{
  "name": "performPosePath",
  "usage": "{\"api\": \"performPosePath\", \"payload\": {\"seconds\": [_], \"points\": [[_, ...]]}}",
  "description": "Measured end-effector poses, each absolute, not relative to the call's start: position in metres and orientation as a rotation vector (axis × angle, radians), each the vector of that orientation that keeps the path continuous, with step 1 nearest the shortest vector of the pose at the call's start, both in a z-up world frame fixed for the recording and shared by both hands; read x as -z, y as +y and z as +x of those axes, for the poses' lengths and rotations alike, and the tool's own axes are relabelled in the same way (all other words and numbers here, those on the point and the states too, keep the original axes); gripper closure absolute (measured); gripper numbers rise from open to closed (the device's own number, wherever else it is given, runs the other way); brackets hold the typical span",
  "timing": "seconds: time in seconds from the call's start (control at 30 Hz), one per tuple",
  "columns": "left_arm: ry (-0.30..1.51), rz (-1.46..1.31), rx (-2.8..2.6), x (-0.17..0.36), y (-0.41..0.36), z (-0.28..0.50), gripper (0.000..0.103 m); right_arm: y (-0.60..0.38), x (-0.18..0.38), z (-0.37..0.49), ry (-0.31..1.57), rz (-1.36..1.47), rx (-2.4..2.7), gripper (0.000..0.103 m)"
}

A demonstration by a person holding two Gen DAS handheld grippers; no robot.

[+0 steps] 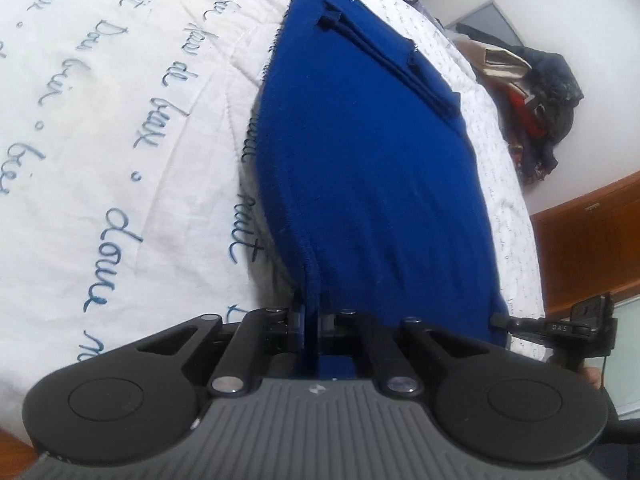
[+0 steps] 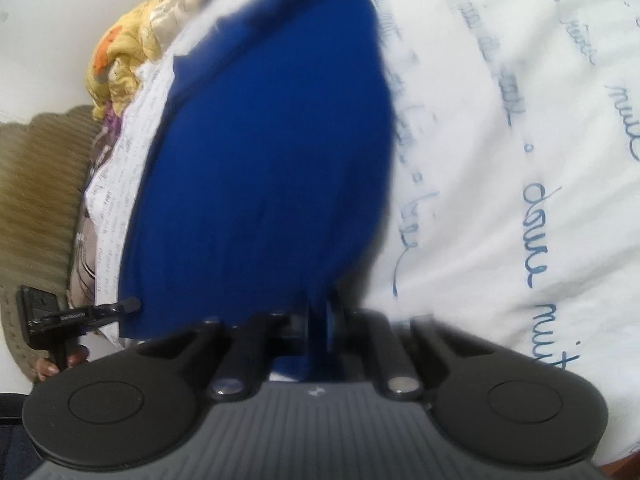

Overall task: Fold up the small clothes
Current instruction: 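Lift the hem with both grippers and fold it toward the collar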

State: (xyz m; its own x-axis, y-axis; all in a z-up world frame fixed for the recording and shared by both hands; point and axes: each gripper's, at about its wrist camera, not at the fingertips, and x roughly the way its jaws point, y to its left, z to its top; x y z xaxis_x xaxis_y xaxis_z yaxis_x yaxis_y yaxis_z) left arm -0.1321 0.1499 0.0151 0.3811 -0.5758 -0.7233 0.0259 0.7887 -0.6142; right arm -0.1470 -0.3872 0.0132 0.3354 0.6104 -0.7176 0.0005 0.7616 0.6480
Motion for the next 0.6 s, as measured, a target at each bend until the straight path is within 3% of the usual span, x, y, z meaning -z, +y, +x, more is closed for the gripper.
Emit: {"api": "performPosePath", "payload": {"seconds": [0.27,0.47,0.6], "points": [[0.902,-0.605,0.551,-0.077,0.152,-0.076,0.099,-0.403,-0.029,-0.108,0.977,0.862,-0.560,0.096],[0.700,-0.606,0.543,-0.118,0.142,0.053,0.099,-0.424,-0.059,0.017,0.719,0.939,-0.612,0.096],[0.686,-0.594,0.466,-0.115,0.127,0.146,0.099,-0.433,-0.047,0.114,0.696,1.007,-0.562,0.096]]}}
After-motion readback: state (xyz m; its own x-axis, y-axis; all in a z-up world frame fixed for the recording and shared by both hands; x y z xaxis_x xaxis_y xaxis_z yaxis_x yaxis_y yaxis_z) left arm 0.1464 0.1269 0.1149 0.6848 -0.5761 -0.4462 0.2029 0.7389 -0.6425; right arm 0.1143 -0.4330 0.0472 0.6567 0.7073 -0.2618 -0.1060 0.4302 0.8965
